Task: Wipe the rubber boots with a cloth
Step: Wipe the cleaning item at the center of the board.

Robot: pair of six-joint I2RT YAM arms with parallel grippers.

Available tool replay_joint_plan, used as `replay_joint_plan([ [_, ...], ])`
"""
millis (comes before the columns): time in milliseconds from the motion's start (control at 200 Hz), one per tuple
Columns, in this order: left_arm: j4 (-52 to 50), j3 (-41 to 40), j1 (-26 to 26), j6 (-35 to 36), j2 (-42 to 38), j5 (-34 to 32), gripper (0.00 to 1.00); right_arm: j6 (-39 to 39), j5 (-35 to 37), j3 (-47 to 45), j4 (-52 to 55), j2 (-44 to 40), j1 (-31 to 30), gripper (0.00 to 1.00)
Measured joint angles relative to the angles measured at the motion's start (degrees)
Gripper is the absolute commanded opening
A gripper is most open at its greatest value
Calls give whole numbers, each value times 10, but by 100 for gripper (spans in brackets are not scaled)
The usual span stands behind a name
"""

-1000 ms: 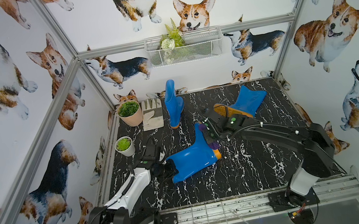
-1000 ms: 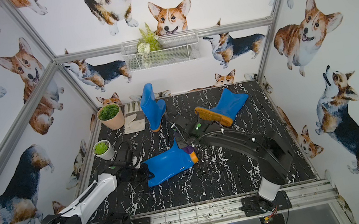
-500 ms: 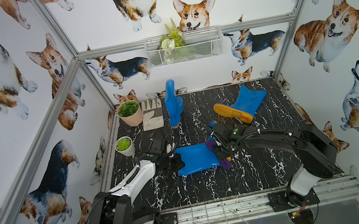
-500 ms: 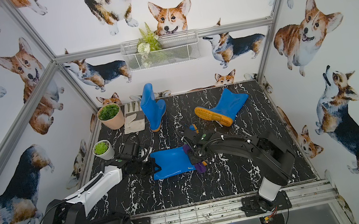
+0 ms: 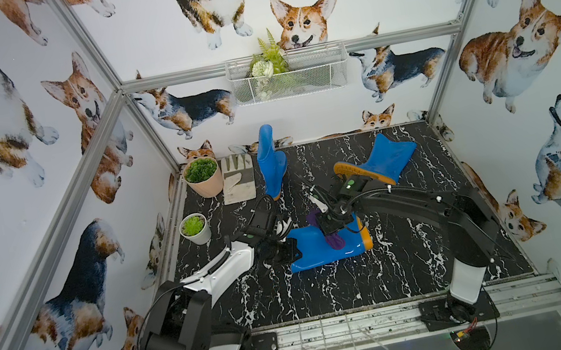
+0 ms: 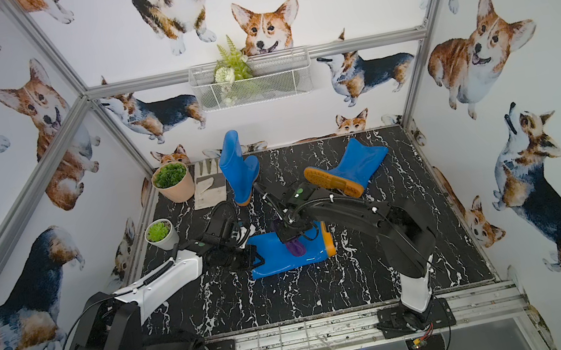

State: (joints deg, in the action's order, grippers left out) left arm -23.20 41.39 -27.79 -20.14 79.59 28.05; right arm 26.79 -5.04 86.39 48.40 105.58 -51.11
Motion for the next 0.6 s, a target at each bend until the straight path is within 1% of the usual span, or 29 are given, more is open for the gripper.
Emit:
replay_joint_plan([
  [200, -16, 0, -5, 6, -14, -15, 0, -68, -24, 62, 71, 80, 8, 0],
  [355, -25, 0, -16, 6, -39, -16, 0, -106, -24, 111, 123, 133, 23, 0],
  [516, -31, 2, -28, 3, -57, -20, 0, -137, 4, 175, 177, 179, 24, 0],
  [601, -37, 2, -34, 2, -65, -19, 0, -149, 13, 205, 198, 198, 37, 0],
])
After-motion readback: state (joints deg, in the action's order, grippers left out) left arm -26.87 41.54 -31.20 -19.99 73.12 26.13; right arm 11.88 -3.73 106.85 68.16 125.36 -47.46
